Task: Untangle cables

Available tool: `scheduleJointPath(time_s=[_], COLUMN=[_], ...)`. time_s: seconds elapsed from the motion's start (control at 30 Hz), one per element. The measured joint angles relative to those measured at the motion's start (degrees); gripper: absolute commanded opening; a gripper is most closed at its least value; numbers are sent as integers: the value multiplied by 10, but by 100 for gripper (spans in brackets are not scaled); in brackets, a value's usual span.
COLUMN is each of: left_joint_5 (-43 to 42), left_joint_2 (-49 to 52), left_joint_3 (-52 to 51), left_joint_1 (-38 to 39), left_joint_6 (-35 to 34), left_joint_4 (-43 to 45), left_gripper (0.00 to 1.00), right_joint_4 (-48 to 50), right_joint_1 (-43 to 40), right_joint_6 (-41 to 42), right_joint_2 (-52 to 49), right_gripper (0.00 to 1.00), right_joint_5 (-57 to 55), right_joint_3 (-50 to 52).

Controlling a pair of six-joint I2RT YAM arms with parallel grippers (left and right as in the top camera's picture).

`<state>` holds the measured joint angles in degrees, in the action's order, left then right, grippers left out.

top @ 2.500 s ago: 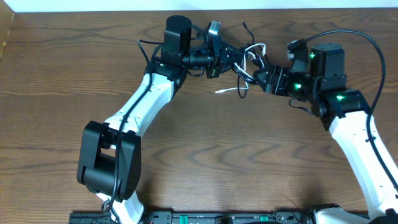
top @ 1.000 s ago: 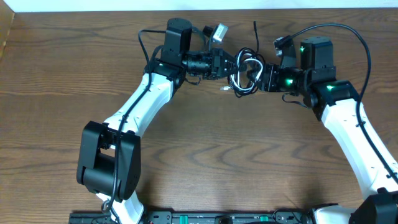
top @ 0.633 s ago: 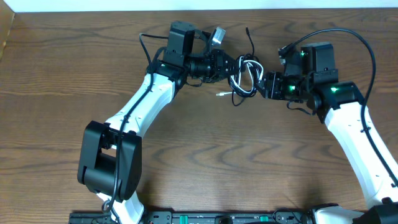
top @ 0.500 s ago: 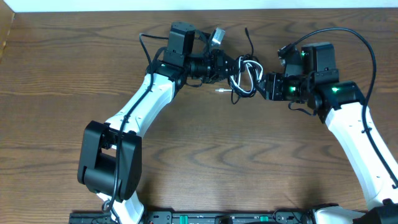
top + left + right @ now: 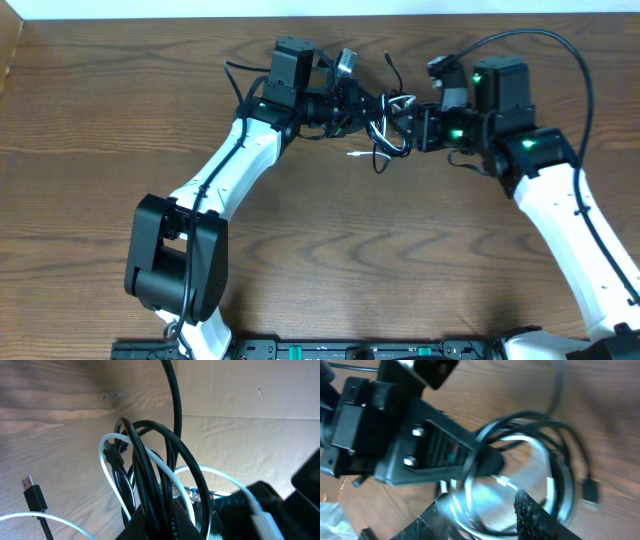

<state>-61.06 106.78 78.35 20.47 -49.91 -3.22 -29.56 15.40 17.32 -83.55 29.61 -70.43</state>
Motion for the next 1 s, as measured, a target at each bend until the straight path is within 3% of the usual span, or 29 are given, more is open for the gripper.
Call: scheduleJointPath(time_s=[0.7,0.87,1.0], left_joint_5=[14,12,8], left_joint_2=[1,3,13], left_joint_3=[0,0,0], left_joint_1=[-9,-11,-12], left_joint_6=[-57,-77,-86], left_joint_4=[5,5,13], left_gripper=[7,7,7], right_joint_4=[53,55,55], right_joint_1=[45,62,72], right_joint_6=[116,124,130], right_joint_2=[-43,-49,-55], right_gripper=[24,15,1], right_joint_5=[-56,-80,-97], right_joint_3=[0,0,-2])
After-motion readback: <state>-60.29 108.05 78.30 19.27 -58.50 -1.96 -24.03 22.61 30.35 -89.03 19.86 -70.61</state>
